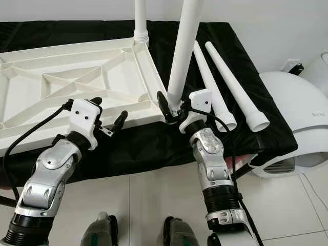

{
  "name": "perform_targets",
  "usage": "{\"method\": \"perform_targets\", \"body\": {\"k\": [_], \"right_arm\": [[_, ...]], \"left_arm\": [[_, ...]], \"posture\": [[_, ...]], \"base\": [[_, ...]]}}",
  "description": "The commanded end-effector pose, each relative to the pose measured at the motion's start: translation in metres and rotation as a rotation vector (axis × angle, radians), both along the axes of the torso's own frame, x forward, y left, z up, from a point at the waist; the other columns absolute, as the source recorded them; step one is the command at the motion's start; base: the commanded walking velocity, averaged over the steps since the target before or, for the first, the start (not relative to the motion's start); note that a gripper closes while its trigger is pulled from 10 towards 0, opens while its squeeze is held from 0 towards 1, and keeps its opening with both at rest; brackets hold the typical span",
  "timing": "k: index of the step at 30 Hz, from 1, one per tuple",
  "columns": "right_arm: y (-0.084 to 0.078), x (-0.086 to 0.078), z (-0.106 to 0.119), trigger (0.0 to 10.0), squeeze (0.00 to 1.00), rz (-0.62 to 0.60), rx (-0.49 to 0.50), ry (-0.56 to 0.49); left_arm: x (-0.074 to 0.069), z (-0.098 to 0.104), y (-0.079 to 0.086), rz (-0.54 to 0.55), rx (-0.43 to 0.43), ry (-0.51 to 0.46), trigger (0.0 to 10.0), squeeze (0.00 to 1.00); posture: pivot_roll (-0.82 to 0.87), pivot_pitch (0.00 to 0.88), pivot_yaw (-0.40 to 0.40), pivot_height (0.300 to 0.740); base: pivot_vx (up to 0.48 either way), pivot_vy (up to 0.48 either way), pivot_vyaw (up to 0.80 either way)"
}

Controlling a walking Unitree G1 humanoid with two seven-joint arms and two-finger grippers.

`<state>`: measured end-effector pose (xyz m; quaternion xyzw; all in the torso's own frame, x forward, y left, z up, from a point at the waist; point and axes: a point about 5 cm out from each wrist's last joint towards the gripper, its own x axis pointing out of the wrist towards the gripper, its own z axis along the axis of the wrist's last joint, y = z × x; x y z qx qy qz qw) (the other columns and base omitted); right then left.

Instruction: Building children table

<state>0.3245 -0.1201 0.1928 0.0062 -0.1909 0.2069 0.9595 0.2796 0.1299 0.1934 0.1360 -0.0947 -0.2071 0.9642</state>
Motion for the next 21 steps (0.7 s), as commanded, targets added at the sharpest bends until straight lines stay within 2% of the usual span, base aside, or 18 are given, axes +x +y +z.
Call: {"method": "perform_targets", "body": {"k": [1,8,9,15,21], "right_arm": [[-0.0007,-0.0007,-0.0001,10.0,0.00,-0.001,-0.007,-0.005],[-0.0005,0.0009,0.0010,10.0,0.00,-0.005,-0.005,-0.007],[-0.0009,0.0019,0.0028,10.0,0.00,-0.010,0.002,-0.011],[-0.0003,0.0035,0.0024,10.0,0.00,-0.012,0.003,-0.007],[0.0002,0.0063,0.0069,10.0,0.00,-0.008,0.006,-0.013]], "left_arm": [[-0.0018,-0.0027,-0.0037,-0.050,0.008,0.020,10.0,0.00],[-0.0011,-0.0023,-0.0039,-0.049,0.006,0.021,10.0,0.00],[-0.0006,-0.0006,-0.0037,-0.050,0.010,0.019,10.0,0.00],[0.0023,0.0023,0.0011,-0.042,0.007,0.018,10.0,0.00],[0.0037,0.0061,0.0032,-0.059,0.031,0.015,10.0,0.00]], "posture": [[0.05,0.141,-0.029,0.740],[0.05,0.147,-0.024,0.740],[0.06,0.183,-0.020,0.740],[0.06,0.173,-0.017,0.740],[0.07,0.203,-0.014,0.740]], "base": [[0.000,0.000,0.00],[0.000,0.000,0.00],[0.000,0.000,0.00],[0.000,0.000,0.00],[0.000,0.000,0.00]]}}
